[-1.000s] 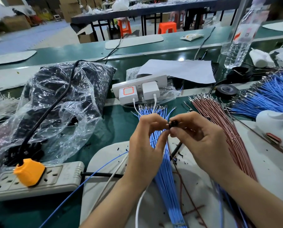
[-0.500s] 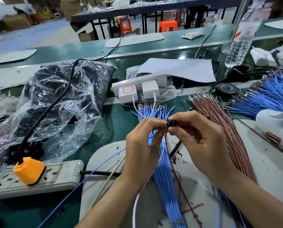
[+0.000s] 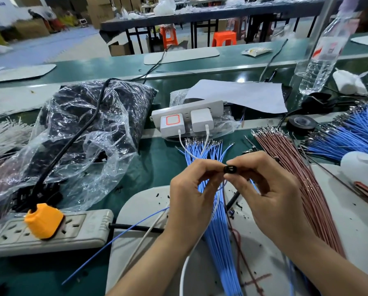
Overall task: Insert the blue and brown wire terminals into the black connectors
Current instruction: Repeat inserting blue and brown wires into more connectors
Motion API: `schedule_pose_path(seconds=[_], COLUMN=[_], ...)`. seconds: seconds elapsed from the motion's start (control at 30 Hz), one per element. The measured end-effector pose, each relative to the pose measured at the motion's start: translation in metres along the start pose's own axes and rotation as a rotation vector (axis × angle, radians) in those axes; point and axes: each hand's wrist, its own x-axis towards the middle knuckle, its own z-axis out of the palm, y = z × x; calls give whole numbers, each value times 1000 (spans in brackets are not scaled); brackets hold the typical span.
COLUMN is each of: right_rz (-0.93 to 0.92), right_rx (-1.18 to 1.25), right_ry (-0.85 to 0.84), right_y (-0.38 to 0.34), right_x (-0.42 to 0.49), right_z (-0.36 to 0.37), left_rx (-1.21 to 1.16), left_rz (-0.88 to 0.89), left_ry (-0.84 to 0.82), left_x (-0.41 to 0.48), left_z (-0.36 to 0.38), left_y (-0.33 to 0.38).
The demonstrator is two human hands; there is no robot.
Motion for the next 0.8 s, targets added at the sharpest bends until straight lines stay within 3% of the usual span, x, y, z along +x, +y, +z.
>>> schedule_pose_path(seconds=[0.53,0.8], right_rz=[-52,11], right_rx=[-47,-44], right_ry=[36,28], right_y=[-8,-5], right_x=[-3,0], right_z=[-1,0], left_rx=[64,101], left_rz=[74,96], left_ry=[-10,-8], left_x=[1,-1], left_z=[1,-2], left_y=[-5,0])
